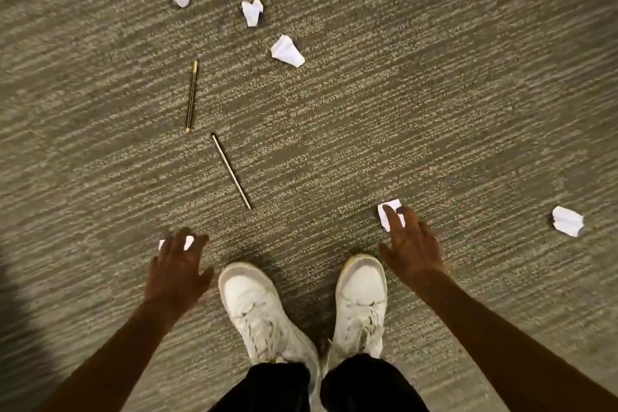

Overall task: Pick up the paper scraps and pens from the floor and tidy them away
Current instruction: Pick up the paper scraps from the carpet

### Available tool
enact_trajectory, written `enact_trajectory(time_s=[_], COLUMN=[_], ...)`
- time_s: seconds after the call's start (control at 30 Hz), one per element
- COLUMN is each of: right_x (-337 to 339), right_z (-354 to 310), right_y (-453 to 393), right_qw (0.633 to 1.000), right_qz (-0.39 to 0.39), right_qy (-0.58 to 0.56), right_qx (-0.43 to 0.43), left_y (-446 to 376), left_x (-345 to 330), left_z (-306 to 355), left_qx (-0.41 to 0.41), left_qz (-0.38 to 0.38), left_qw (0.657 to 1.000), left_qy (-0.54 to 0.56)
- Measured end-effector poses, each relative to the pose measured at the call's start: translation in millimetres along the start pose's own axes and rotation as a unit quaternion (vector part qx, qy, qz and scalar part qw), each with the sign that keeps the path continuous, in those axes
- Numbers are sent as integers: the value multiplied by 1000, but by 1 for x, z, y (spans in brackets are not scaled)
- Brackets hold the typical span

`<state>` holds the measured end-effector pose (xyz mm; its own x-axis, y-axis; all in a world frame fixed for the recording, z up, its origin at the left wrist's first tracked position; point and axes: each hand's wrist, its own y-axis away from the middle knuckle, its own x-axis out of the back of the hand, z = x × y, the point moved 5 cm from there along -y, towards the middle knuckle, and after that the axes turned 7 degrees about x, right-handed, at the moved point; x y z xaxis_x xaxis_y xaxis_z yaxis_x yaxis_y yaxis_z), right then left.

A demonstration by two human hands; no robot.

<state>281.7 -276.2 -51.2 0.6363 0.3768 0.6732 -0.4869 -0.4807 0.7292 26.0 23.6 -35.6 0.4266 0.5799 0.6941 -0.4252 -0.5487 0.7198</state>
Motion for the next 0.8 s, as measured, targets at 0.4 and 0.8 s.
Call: enact_trajectory(time_s=[0.4, 0.8], right_x=[-17, 7], right_z=[13, -18], right_y=[-57, -13], right_qw=[996, 985], right_qz=[55, 12], right_qy=[-44, -169], right_qx=[-53, -36], left_y=[-50, -4], left_x=[-30, 16], left_z=[-19, 24], left_qx=[136, 72], left_qz=[-18, -4], left_qw=[991, 991], left_qy=[3, 110])
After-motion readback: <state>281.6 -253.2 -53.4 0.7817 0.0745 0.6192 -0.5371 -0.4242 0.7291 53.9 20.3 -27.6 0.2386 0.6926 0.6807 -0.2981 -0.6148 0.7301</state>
